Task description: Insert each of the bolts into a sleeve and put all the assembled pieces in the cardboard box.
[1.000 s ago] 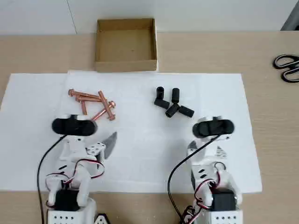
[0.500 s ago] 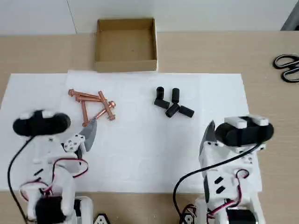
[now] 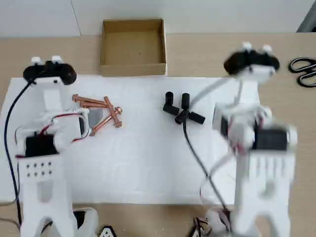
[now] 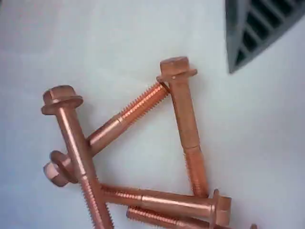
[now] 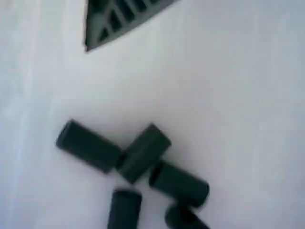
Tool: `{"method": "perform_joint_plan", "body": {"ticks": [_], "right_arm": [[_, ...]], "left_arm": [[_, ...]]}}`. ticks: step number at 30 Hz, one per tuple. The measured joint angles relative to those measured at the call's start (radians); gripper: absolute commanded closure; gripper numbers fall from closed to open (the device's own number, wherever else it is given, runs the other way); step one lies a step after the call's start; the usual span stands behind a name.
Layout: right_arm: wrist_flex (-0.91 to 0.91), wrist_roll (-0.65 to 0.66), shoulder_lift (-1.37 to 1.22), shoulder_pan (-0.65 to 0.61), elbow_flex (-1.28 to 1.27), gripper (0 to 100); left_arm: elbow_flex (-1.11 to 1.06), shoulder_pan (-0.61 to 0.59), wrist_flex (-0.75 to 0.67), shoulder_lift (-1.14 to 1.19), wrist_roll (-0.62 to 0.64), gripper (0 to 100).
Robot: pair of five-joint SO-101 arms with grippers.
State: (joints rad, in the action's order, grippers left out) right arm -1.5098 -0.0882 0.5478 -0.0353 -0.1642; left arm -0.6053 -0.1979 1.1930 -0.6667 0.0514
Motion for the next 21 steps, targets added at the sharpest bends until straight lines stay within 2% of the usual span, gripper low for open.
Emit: {"method": "perform_joint_plan", "body": {"ticks": [6,16,18,21], "right_arm": [[-0.138,0.0,-0.45,0.003,0.347,82.0],[-0.164,0.008,-0.914,0.003,0.503,82.2],[-0.164,0.071,-0.962,0.006,0.56,82.2],[-0.164,0.241,-0.994,0.002,0.637,82.2]], "left_arm": [[0.031,-0.003,-0.009,0.077,0.0,69],[0.032,-0.123,-0.02,0.078,0.135,69],[0.032,-0.124,-0.02,0.078,0.138,69],[0.032,-0.124,-0.02,0.084,0.135,69]]}}
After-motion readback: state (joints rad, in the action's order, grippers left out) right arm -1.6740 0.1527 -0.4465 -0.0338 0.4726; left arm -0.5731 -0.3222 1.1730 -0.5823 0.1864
